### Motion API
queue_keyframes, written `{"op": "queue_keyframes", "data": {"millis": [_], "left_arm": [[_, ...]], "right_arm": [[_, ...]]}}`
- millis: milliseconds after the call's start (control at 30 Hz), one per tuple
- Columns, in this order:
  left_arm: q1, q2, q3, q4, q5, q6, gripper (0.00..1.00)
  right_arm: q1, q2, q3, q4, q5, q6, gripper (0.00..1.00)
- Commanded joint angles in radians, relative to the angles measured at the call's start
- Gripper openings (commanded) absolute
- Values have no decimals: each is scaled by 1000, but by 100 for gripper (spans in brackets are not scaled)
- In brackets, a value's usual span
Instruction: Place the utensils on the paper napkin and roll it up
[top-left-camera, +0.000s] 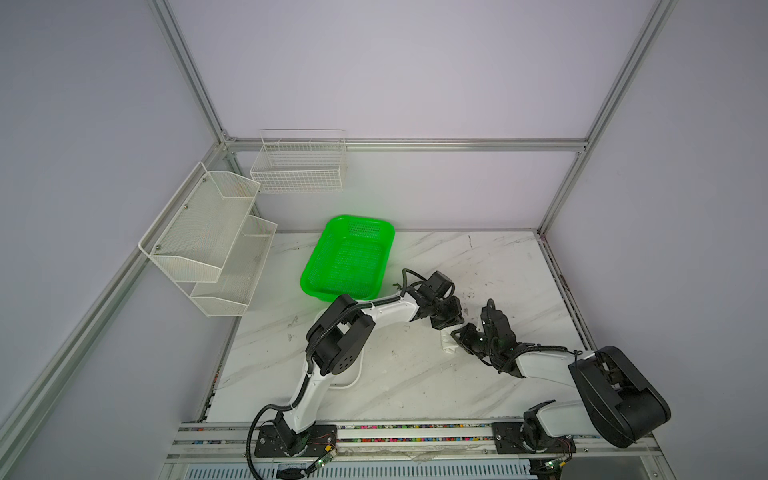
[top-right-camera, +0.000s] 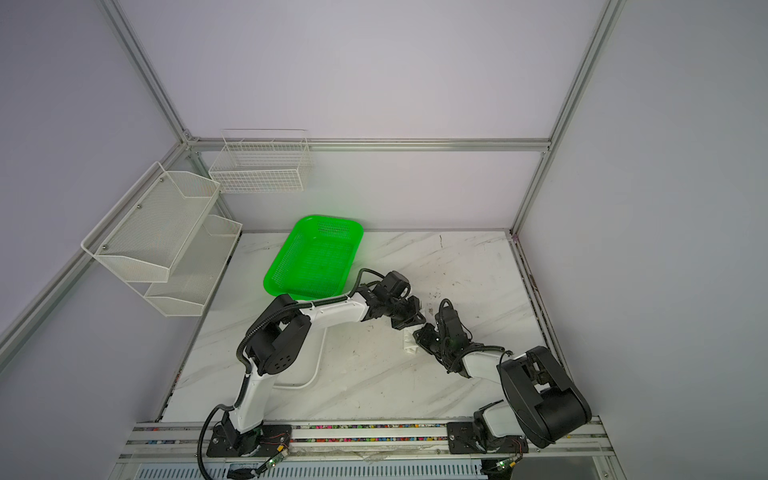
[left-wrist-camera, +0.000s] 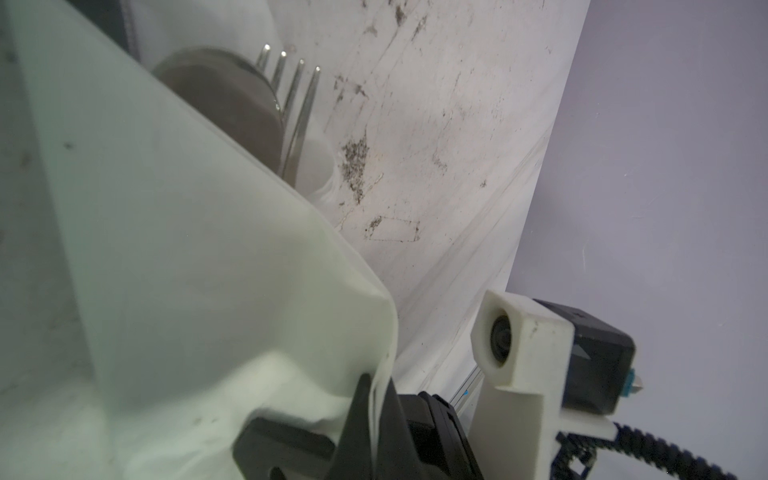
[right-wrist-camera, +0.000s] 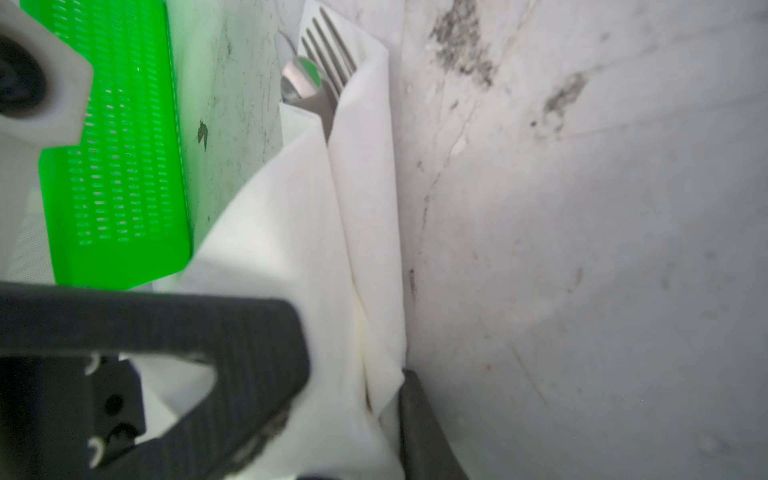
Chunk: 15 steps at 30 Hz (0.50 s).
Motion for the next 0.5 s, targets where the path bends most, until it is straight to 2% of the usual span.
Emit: {"op": "queue_keyframes", "data": {"millis": [0,167,267,467], "left_arm": [[2,-45,76,-22,-6,57,8],[14,-87,85,-84,-24,158,31],[31,-136,41,-116,-72,203,41],[102,-246,-141,-60,-100,209,49]], "right_arm": [[-16,9,-39,-54,-13,-27,18],[-32,9,-46,-56,-40,-44,16],[-41,9,-45,-57,-57,-58,15],[-84,1,-28,-61,-124,-120,14]]}}
